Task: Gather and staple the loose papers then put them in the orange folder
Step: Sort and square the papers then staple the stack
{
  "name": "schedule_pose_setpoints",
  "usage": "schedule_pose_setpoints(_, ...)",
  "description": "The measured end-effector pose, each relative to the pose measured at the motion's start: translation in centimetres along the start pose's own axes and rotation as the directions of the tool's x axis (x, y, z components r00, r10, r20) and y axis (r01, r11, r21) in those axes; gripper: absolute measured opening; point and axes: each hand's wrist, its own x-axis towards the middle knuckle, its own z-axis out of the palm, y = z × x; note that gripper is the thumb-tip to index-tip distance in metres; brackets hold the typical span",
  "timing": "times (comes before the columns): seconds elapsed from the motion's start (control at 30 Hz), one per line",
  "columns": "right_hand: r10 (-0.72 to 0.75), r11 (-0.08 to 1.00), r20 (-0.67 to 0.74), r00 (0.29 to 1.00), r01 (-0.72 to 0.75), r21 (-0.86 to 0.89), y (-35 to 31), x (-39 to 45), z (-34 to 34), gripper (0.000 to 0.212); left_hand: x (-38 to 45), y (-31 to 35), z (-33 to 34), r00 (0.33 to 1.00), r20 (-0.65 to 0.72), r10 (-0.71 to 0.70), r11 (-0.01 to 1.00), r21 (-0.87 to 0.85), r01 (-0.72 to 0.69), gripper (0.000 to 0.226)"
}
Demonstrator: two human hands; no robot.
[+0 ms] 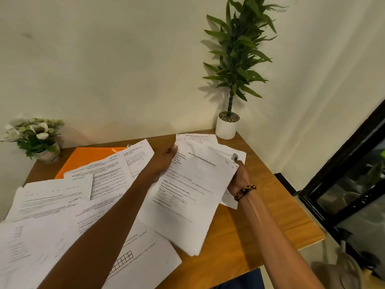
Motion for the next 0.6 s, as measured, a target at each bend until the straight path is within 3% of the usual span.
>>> schedule_pose_setpoints(0.13,-0.055,0.998,-0.169,0.984,0.055,-0.004,2.0,0.0,0.9,0.029,-0.2,-0.3,0.0,0.986,-0.164,0.006,0.987,-0.156,-0.032,0.035)
schedule_pose_setpoints(0.2,-0.097,0.991,-0.255,0.962,0.069,-0.115,2.6,0.3,1.5,0.045,-0.4,-0.3,0.2,0.974,-0.228,0.016,0.985,-0.166,-0.055,0.033)
schedule_pose_setpoints(0.27,-0.15,0.962,-0.299,0.942,0.069,-0.266,2.5,0.8,2.2,0.047,-0.4,-0.7,0.1,0.966,-0.259,0.018,0.982,-0.177,-0.066,0.032)
schedule_pose_setpoints(0.37,-0.251,0.909,-0.332,0.909,0.104,-0.404,2.1,1.6,2.9,0.033,-0.4,-0.6,0.2,0.961,-0.276,-0.013,0.975,-0.218,-0.049,0.031)
schedule_pose_setpoints(0.6,-0.422,0.789,-0.232,0.876,0.229,-0.571,2.8,-0.3,3.6,0.048,-0.5,-1.0,0.7,0.918,-0.395,-0.033,0.982,-0.182,-0.043,0.027)
